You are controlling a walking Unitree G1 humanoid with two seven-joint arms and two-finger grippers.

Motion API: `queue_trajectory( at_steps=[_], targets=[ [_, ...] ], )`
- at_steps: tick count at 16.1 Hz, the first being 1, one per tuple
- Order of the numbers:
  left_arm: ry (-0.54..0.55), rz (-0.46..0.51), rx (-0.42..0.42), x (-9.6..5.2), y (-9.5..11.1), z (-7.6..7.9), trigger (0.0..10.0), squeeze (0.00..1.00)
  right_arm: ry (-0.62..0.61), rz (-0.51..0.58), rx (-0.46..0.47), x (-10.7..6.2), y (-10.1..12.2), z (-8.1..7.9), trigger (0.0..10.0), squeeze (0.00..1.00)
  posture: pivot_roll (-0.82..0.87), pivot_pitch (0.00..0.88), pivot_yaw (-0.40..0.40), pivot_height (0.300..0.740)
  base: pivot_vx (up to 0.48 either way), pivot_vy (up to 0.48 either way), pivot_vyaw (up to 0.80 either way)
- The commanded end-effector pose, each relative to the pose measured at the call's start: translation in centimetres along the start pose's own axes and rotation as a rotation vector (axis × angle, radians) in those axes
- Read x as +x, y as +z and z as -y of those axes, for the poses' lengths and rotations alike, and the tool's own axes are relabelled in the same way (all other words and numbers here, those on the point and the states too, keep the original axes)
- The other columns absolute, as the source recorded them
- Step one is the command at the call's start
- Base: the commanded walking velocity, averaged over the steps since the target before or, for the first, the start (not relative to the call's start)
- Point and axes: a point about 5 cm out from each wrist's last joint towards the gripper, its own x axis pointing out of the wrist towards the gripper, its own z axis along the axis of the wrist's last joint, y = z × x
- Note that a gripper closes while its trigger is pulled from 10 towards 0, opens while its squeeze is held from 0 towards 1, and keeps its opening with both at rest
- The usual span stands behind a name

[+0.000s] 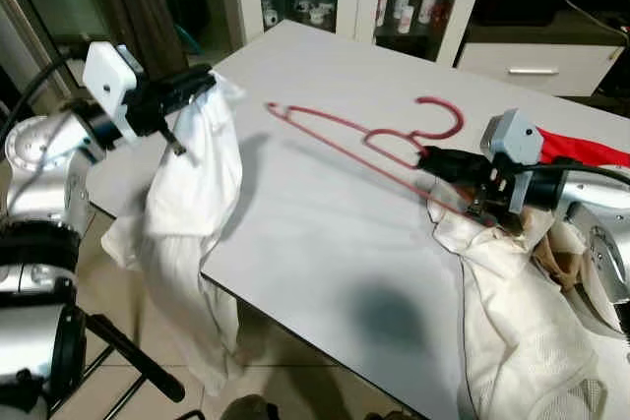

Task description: Hang hanger

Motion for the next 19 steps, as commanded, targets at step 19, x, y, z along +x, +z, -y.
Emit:
queue_trajectory(
  at_steps=[19],
  targets=[
    [0.042,-0.104,0.241,10.7,6.2,-1.2,0.0,0.00,0.361,0.009,0.009,9.5,1.7,-9.6,10.0,0.00,0.00,0.000,0.028,0.740,0.000,0.000,0.00]
  ],
)
